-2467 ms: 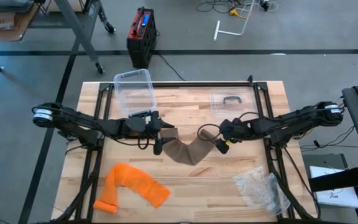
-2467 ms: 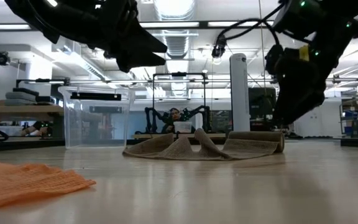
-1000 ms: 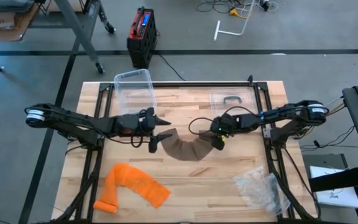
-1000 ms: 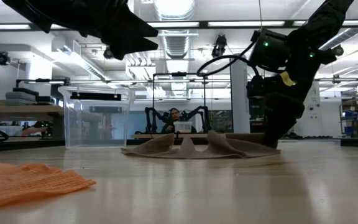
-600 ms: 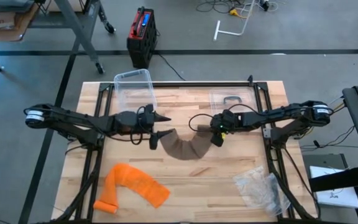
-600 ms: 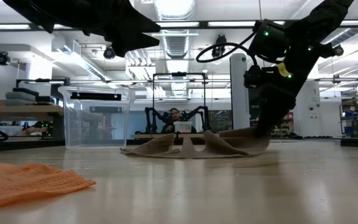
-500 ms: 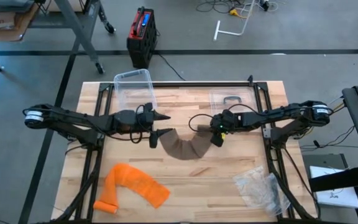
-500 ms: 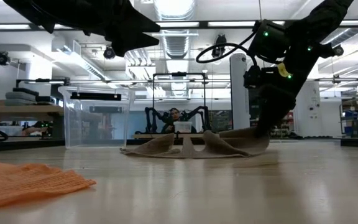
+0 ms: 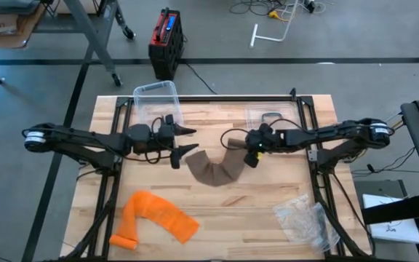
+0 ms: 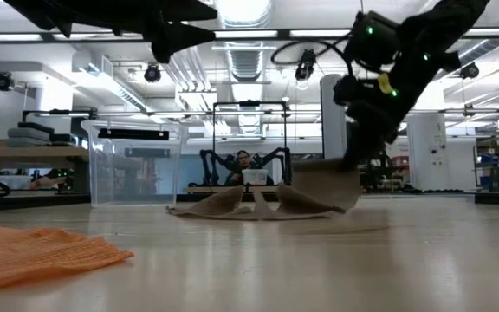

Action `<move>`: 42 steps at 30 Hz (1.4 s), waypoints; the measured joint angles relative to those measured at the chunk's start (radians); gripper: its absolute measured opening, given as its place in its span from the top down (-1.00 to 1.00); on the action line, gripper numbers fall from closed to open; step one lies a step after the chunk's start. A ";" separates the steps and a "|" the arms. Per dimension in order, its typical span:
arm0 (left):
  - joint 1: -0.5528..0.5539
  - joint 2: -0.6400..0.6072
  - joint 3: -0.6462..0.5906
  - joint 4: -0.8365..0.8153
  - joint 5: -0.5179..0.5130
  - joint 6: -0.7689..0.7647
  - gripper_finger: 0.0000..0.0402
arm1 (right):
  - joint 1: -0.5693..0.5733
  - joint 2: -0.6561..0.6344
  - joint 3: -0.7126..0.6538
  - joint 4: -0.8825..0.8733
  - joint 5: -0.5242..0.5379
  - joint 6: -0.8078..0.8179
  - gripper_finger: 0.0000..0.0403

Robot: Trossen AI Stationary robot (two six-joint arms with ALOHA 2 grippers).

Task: Roll bandage
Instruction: Roll the brown bandage

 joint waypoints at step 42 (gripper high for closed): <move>0.340 0.050 0.522 -0.429 0.348 0.072 -0.44 | 0.192 -0.027 0.671 0.025 0.457 -0.964 0.47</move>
